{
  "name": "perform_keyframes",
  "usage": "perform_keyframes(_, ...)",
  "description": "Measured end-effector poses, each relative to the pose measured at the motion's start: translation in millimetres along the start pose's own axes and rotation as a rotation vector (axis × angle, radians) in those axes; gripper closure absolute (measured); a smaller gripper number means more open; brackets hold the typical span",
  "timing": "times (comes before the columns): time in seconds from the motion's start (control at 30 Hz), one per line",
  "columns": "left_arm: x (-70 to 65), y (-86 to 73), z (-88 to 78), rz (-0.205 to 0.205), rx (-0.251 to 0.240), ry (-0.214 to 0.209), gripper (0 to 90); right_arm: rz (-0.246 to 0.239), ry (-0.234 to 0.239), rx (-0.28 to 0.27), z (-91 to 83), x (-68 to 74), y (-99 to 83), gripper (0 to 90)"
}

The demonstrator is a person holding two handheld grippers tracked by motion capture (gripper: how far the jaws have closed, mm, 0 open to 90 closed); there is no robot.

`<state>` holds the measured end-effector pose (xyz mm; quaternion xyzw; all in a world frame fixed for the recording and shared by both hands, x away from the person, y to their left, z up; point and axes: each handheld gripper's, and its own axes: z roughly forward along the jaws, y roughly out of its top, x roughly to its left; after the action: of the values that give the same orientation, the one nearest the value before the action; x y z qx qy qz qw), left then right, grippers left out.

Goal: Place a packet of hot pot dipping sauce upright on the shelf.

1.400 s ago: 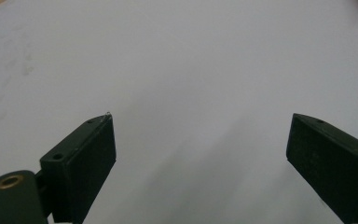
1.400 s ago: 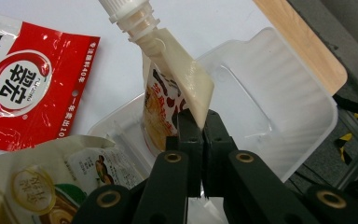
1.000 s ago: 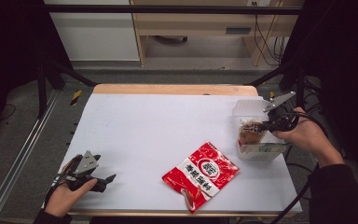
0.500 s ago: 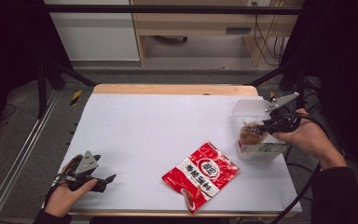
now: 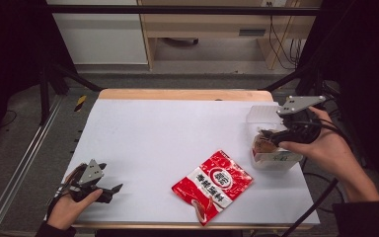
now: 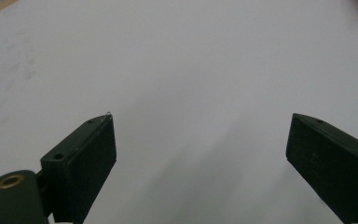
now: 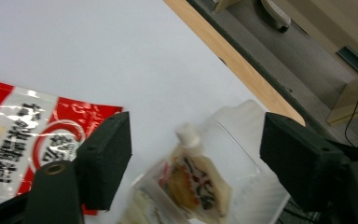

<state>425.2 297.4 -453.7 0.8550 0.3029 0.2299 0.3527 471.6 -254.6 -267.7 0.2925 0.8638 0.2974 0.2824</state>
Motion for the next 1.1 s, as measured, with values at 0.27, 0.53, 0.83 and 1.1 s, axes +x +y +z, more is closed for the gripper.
perform_keyframes(0.27,-1.6,0.3,1.6,0.004,0.003,-0.005,8.0,-0.025,0.021,-0.060,3.1,47.8,10.9,13.7)
perform_keyframes(0.53,-1.3,0.1,0.7,0.003,0.001,-0.004,7.9,0.021,0.034,-0.120,26.2,90.2,1.8,15.6)
perform_keyframes(0.83,-0.5,-0.3,0.2,0.000,-0.004,-0.002,7.8,0.095,0.045,-0.122,59.5,126.7,-19.5,18.4)
perform_keyframes(1.1,-0.5,-0.6,0.7,0.011,0.004,-0.005,7.8,0.183,0.030,-0.101,79.2,139.3,-46.7,21.4)
